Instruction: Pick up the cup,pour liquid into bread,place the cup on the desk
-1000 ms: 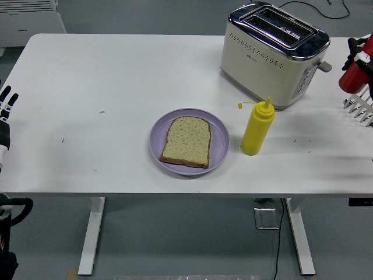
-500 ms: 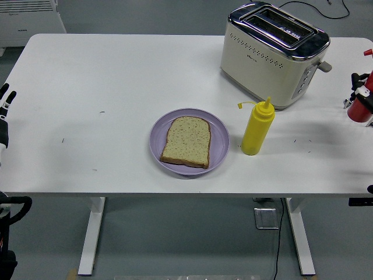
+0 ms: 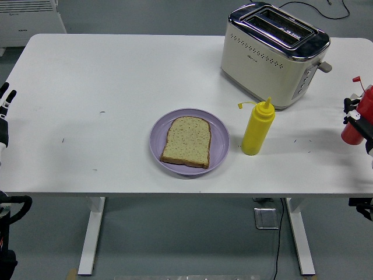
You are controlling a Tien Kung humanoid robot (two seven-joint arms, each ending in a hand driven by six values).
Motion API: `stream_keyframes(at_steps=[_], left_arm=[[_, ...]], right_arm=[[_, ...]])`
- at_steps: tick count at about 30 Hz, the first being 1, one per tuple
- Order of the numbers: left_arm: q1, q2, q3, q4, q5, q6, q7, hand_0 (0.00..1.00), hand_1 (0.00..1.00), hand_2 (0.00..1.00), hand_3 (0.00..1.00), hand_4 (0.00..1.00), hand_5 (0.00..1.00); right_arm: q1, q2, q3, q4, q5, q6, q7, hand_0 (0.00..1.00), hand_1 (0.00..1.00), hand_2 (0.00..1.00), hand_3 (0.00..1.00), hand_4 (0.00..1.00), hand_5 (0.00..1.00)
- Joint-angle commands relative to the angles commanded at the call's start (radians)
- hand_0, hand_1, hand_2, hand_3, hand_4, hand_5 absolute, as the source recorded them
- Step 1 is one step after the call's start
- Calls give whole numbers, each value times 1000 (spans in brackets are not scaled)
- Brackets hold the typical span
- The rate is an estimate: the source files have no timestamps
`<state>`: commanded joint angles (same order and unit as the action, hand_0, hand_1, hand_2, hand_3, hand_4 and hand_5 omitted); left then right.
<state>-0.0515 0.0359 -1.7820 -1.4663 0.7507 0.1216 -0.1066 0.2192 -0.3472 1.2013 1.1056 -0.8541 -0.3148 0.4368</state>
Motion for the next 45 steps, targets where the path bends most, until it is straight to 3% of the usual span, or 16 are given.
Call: stream_keyframes(at_steps=[5, 6, 11, 12, 23, 24, 29, 30, 35, 36, 41, 42, 45], left_arm=[[-1, 0, -1, 0, 0, 0, 0, 715, 755, 789, 702, 663, 998], [-1, 0, -1, 0, 0, 0, 0, 715, 755, 789, 702, 662, 998], [-1, -1, -3, 0, 1, 0, 0, 715, 755, 789, 702, 662, 998], [-1, -1, -3, 0, 1, 0, 0, 715, 755, 790, 702, 662, 998], [-6, -6, -5, 2, 2, 0, 1, 715, 755, 790, 702, 663, 998], [-6, -6, -5, 1, 2, 0, 1, 715, 755, 790, 702, 662, 998], [-5, -5, -6, 0, 2, 0, 1, 715, 755, 790, 702, 662, 998], [-5, -5, -7, 0, 2, 0, 1, 715, 755, 790, 702, 662, 998], [-5, -5, -6, 0, 1, 1, 0, 715, 755, 790, 702, 662, 998], [-5, -5, -6, 0, 1, 1, 0, 715, 755, 790, 702, 662, 998], [-6, -4, -5, 0, 1, 1, 0, 715, 755, 790, 702, 662, 998], [-6, -4, -5, 0, 2, 1, 0, 715, 755, 790, 702, 662, 998], [-6, -3, -4, 0, 1, 1, 0, 715, 755, 790, 702, 662, 998]], right_arm=[[6, 13, -18, -32, 17, -9, 8, 287, 296, 372, 378, 616, 306], [6, 15, -19, -35, 19, -10, 9, 373, 381, 419, 387, 623, 305], [11, 27, -31, -60, 34, -21, 22, 373, 381, 419, 387, 623, 305], [11, 29, -32, -63, 35, -22, 24, 441, 438, 447, 407, 626, 305], [-3, 50, -28, -83, 56, -40, 51, 474, 465, 479, 430, 640, 296], [-4, 52, -26, -85, 56, -42, 53, 554, 533, 534, 472, 660, 286], [-12, 55, -18, -83, 54, -52, 62, 554, 533, 534, 472, 660, 286], [-14, 56, -16, -82, 53, -54, 64, 656, 606, 611, 567, 709, 284], [-30, 62, -3, -71, 18, -54, 65, 656, 606, 611, 567, 709, 284], [-33, 64, 0, -69, 8, -54, 63, 783, 720, 757, 806, 786, 290], [-44, 72, 14, -68, -27, -46, 50, 783, 720, 757, 806, 786, 290], [-47, 73, 17, -68, -33, -40, 49, 923, 857, 955, 998, 878, 295], [-57, 78, 33, -69, -51, -30, 49, 923, 857, 955, 998, 878, 295]])
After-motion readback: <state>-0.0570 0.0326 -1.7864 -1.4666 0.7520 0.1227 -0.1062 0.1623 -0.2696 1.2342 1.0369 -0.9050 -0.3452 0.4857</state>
